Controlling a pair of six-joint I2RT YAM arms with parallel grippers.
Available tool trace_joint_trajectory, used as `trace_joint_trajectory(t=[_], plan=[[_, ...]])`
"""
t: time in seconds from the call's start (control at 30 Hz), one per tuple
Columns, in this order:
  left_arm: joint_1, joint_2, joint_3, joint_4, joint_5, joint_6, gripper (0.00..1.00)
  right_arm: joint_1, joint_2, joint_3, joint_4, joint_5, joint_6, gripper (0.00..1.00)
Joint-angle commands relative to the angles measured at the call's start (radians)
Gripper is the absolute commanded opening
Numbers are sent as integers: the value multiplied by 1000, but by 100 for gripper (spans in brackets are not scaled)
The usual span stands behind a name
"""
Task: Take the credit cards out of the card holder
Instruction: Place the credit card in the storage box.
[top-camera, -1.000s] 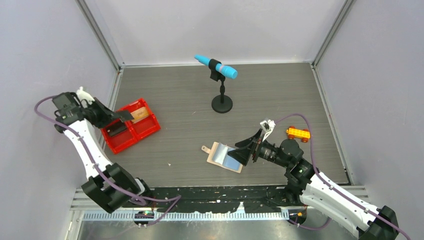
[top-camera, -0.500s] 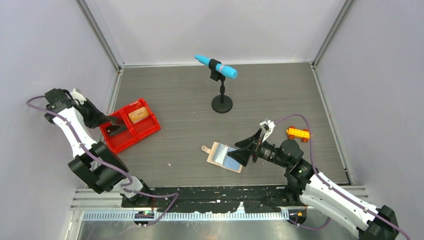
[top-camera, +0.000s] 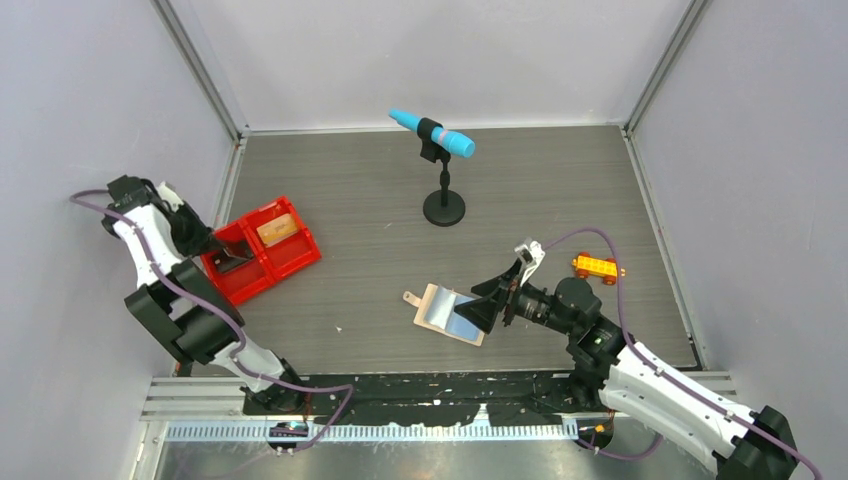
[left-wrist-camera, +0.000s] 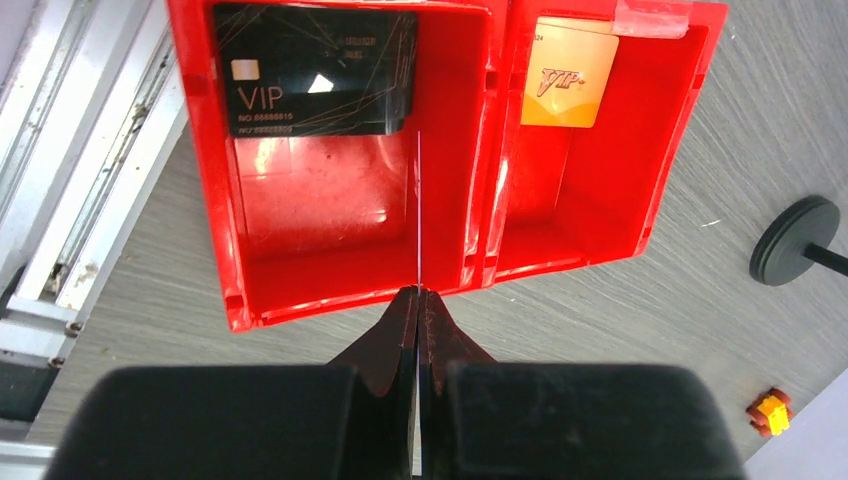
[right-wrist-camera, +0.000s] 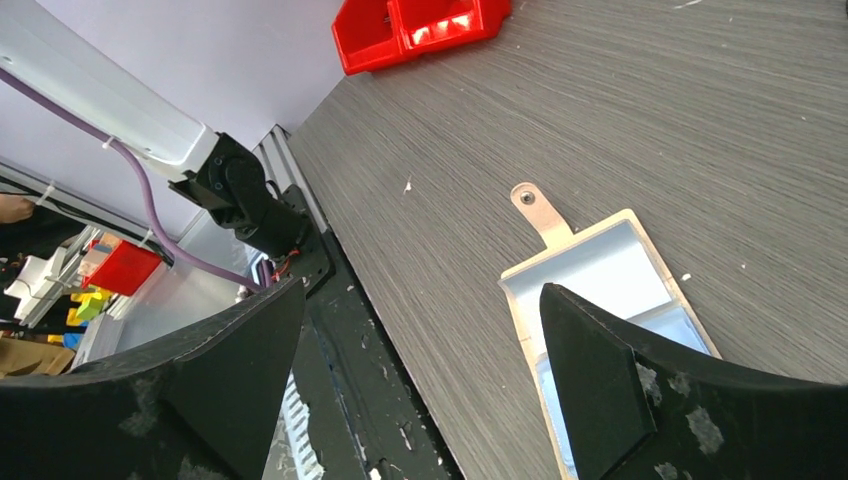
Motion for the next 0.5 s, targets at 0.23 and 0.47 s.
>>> trace_joint_trajectory(t=[0.23, 0.47], plan=[[-52, 126, 101, 63, -33, 49, 0, 1, 61, 54, 34, 36, -18, 95], [-55, 170, 118, 90, -40, 65, 0, 1, 110, 64, 58, 43, -16, 95]])
